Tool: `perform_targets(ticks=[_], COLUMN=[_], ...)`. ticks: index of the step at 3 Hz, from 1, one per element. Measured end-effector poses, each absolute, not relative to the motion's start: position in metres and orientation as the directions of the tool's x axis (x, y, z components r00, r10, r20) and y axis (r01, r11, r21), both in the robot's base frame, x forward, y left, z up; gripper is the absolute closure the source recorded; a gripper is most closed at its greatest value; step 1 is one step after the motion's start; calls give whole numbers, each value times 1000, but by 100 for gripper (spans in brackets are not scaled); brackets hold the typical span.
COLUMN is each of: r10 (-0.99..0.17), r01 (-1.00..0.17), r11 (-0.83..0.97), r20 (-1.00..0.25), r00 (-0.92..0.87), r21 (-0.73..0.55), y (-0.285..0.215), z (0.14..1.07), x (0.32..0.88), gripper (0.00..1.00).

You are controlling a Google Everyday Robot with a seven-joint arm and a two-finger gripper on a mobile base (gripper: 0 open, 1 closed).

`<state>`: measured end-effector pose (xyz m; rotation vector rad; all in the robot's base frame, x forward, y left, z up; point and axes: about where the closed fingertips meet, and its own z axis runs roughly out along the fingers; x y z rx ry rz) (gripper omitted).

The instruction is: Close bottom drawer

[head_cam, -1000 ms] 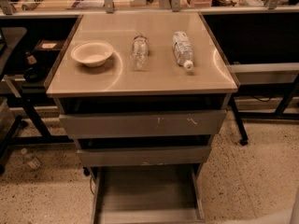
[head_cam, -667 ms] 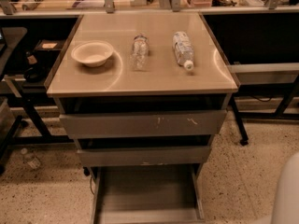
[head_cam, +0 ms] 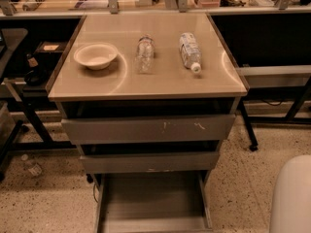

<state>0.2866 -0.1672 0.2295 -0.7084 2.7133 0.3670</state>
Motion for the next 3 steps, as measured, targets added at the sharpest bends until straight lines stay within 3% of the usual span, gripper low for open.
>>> perform_targets(ticks=[3], r10=[-268], r01=[-363], r11=[924], r20=[-476], r00=[-837], r21=[118], y=[-173], z=[197], x=[347], gripper=[100])
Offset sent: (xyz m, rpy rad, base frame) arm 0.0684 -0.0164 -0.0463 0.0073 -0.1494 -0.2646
